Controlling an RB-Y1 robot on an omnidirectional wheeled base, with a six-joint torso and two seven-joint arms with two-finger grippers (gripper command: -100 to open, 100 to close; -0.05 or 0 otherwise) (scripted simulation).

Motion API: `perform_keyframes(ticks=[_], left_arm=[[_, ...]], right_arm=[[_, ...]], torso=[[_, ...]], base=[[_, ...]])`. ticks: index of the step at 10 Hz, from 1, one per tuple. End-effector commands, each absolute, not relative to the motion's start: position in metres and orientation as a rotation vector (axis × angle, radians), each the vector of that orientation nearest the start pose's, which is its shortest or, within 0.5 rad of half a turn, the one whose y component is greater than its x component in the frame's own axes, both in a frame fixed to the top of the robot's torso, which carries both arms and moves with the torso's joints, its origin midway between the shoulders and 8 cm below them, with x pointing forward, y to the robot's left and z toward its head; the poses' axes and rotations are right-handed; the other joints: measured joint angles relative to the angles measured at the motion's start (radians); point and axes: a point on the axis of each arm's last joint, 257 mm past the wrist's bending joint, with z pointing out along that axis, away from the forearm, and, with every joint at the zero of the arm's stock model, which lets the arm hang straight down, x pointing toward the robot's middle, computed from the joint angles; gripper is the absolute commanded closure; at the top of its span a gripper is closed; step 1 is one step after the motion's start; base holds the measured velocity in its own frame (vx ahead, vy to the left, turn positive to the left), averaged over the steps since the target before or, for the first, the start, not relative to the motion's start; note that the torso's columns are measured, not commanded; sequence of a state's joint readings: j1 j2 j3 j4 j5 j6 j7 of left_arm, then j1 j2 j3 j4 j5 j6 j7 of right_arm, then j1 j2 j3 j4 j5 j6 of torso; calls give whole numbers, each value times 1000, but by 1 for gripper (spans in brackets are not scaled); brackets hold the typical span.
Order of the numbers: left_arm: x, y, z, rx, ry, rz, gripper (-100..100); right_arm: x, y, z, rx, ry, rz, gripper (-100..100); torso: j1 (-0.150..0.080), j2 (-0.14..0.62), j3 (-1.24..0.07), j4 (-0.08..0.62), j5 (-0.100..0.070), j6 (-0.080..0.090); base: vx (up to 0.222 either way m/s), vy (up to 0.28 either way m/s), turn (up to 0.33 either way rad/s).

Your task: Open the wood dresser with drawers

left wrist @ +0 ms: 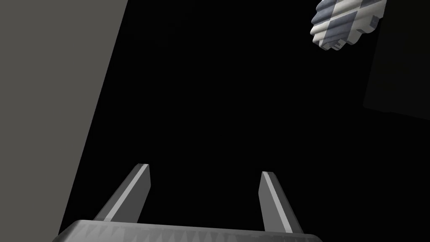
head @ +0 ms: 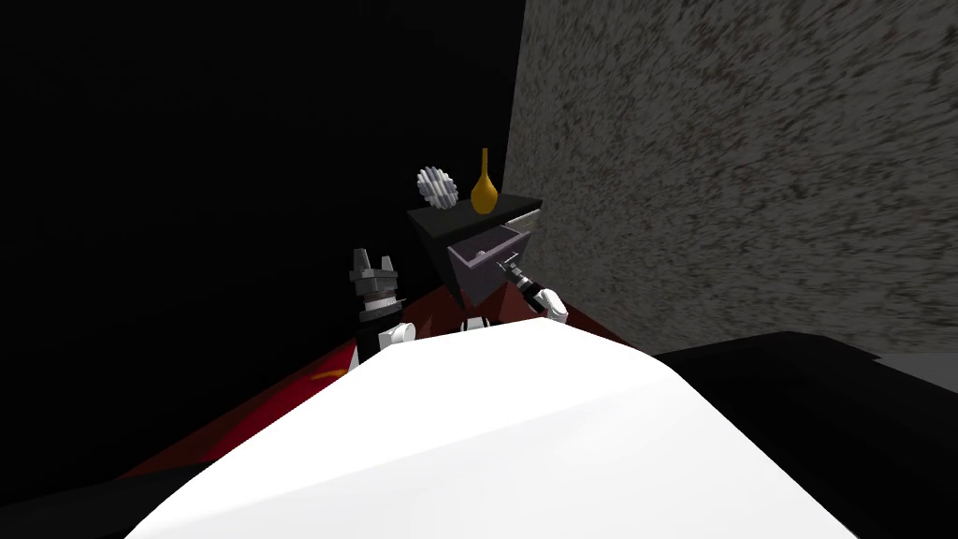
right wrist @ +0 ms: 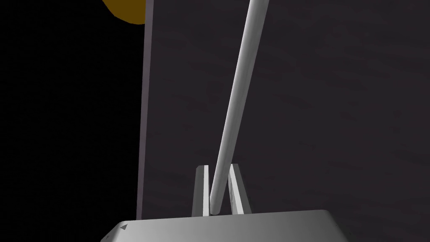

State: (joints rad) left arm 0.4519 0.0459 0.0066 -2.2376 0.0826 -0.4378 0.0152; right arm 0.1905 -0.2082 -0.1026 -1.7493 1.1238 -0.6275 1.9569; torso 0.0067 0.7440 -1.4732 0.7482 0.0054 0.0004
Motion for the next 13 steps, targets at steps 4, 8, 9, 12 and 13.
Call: perform_keyframes(ticks=[4, 8, 9, 12, 13], left_arm=[[365, 285, 10, -733, 637, -1365, 0], [365, 285, 10, -733, 637, -1365, 0], [365, 285, 10, -733, 637, -1365, 0], [365, 285, 10, -733, 637, -1365, 0], [365, 285, 10, -733, 637, -1365, 0]], right_arm=[[471, -226, -150, -1374, 646, -1060, -100], [479, -242, -126, -1365, 651, -1065, -100], [475, -240, -138, -1379, 658, -1051, -100], [475, -242, -141, -1381, 672, -1045, 0], [475, -242, -142, -1381, 674, -1044, 0]], torso=[[-6, -8, -4, -10, -5, -1], [-6, -4, -2, -6, -3, 0], [-5, -1, -1, -3, -1, 1], [-4, -2, -1, -7, -3, 0], [-4, -3, -1, -8, -4, 0]], base=[[-29, 41, 19], [-29, 30, 20], [-10, 12, 4], [0, 0, 0], [0, 0, 0]])
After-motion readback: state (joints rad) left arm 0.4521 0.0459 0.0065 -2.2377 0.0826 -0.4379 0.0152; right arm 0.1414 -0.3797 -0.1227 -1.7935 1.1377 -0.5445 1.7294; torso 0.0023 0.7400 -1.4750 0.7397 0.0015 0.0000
